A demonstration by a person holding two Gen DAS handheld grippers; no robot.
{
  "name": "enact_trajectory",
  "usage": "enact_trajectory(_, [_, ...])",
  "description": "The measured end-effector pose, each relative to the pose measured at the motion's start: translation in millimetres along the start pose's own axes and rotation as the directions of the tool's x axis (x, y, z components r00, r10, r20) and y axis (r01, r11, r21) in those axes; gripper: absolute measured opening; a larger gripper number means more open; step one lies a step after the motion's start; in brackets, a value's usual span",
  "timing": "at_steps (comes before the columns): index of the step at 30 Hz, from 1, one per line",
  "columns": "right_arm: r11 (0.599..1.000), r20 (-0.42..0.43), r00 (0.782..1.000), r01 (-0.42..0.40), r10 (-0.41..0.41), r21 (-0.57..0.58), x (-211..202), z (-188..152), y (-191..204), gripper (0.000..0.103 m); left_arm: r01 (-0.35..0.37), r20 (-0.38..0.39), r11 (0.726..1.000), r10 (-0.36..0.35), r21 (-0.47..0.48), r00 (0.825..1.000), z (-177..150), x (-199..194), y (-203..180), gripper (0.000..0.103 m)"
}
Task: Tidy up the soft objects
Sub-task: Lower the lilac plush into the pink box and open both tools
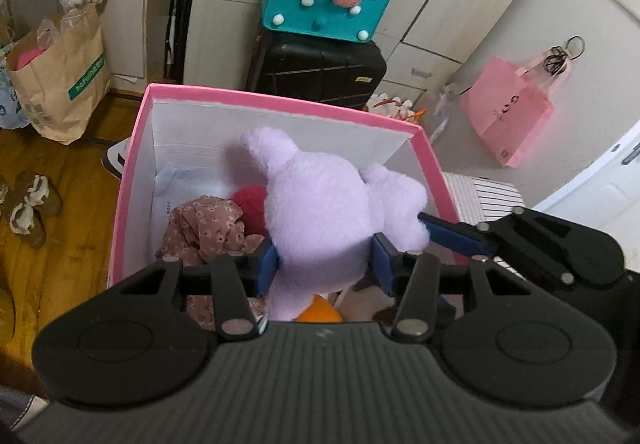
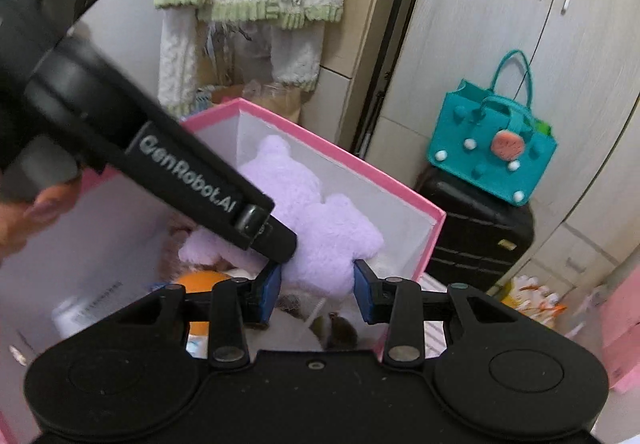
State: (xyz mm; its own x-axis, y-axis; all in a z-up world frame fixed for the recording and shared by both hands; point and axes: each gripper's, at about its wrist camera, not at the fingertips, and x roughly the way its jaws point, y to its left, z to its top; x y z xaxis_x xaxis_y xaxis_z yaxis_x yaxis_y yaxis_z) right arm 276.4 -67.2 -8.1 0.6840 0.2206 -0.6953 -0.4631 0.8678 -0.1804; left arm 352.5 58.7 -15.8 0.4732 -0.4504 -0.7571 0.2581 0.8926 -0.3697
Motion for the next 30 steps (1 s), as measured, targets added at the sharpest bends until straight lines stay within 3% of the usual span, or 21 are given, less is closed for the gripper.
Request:
enact_trajectory(4, [0.997,0.038,0.997,0.072,-0.071,-0.009,-14.4,-7.2,-2.5,0.042,-0.031,0.002,0.999,0.031,0.011,1.000,-1.8,0.6,4.4,0.046])
enact_trajectory(9, [0.989,0.080,0.993,-0.091,0.082,0.119,-42.7,-26.3,-22.0,0.042,-0.020,-0.030,0.999,0.021,0.035,0.999,-3.3,6.5,3.0,0.044])
enact_trajectory(13, [0.969,0.136,0.976,-0.190,0.170,0.156,-57.1,-45.1,-26.9,0.043,-0.045,-0.029,0.997,0.047,0.060,0.998,-2.3,11.5,-4.2,0.043])
enact_trajectory(20, [0.953,0.182,0.963,-0.231,0.196,0.195,-62.7,-57.2,-27.8,0.043,-0.073,-0.044,0.996,0.075,0.044,0.996,-0.6,22.0,-9.2,0.043])
enact_trajectory(24, [0.950,0.192,0.963,-0.229,0.190,0.210,-68.8,-60.7,-25.4,0.044,-0.135,0.000,0.987,0.135,0.083,0.991,-5.7,18.6,-19.5,0.045])
enact_trajectory(27, [0.946,0.198,0.963,-0.227,0.183,0.230,-76.5,-66.4,-23.1,0.045,-0.131,0.034,0.986,0.128,0.103,0.991,-15.5,-0.1,-23.4,0.047])
enact_trajectory(30, [0.942,0.212,0.962,-0.223,0.171,0.252,-85.9,-72.6,-22.3,0.045,-0.137,0.099,0.985,0.126,0.108,0.987,-32.5,-28.0,-23.4,0.056])
